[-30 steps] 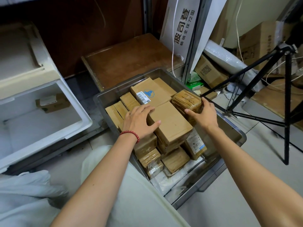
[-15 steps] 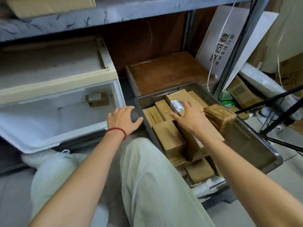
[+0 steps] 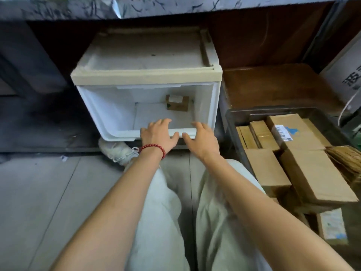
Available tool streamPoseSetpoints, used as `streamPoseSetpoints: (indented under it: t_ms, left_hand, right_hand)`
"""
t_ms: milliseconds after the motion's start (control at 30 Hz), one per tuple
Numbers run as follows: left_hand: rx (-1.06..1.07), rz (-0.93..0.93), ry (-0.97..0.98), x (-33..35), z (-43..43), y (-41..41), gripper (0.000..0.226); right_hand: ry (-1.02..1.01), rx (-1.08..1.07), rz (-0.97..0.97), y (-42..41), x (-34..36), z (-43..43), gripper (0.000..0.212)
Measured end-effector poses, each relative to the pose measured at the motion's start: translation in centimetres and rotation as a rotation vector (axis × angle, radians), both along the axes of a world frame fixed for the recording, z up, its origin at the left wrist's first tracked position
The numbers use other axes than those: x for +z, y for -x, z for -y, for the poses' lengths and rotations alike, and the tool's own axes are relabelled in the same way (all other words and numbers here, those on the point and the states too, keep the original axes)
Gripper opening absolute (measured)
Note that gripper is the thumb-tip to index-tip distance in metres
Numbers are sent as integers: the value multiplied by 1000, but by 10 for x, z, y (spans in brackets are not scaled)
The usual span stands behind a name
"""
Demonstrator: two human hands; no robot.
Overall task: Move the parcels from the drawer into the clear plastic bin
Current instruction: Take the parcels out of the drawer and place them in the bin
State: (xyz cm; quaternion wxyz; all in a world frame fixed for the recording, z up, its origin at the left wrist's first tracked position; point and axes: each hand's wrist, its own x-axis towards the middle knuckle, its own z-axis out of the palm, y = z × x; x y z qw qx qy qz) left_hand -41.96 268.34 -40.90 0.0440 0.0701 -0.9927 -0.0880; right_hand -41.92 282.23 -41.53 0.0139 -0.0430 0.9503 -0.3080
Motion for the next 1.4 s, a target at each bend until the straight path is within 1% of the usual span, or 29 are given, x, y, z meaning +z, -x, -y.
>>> streamPoseSetpoints:
  t_ms: [67, 167, 233, 300, 433, 567, 667, 767, 833, 900, 1067, 1133, 1167, 1233, 1300, 1333, 1400]
  left_hand:
    - [-28, 26, 49, -6, 5, 5, 56]
    - [-21, 21, 57, -9, 20, 23, 58]
    - [-17, 3, 66, -12, 30, 41, 58]
    - [-40, 16, 103, -19, 41, 60, 59]
    - [-103, 99, 186, -39, 61, 100, 63]
    - [-175, 103, 240, -64, 77, 151, 66]
    - [-128, 150, 207, -83, 90, 191, 71]
    - [-114, 148, 146, -105, 92, 223, 75]
    - [-169, 133, 163, -116, 91, 246, 81]
    - [-226, 125, 176, -122, 91, 270, 83]
    - [-241, 141, 141, -136, 88, 322, 85]
    - [-232, 173, 147, -145, 85, 337, 89]
    - [-227, 198, 161, -148, 84, 343, 92]
    - [-230, 244, 162, -152, 84, 352, 97]
    - [-234, 230, 125, -157, 82, 352, 90]
    - [-239, 200, 111, -159, 80, 349, 81]
    - [-265, 142, 121, -160, 74, 338, 64]
  right_hand:
    - [-47, 13, 19, 8, -12, 8, 56]
    - [-77, 29, -43, 32, -16, 13, 57]
    - [-84, 28, -49, 54, -16, 16, 58]
    - [-96, 28, -38, 77, -19, 19, 60]
    - [-131, 80, -7, 121, -36, 26, 63]
    - [-163, 92, 55, 170, -61, 24, 74]
    - [-214, 101, 104, 210, -84, 29, 86]
    - [-213, 84, 142, 246, -110, 36, 94]
    - [-213, 85, 125, 271, -128, 39, 95]
    - [-260, 116, 106, 297, -143, 44, 96]
    - [-412, 203, 77, 346, -168, 47, 90]
    - [-503, 242, 22, 356, -172, 47, 89]
    - [-477, 245, 11, 361, -171, 48, 91]
    - [-354, 210, 37, 369, -168, 50, 92]
    - [-325, 208, 68, 371, -168, 51, 89]
    - [-319, 203, 75, 369, -171, 50, 83]
    - [-283, 124, 85, 358, -173, 44, 70]
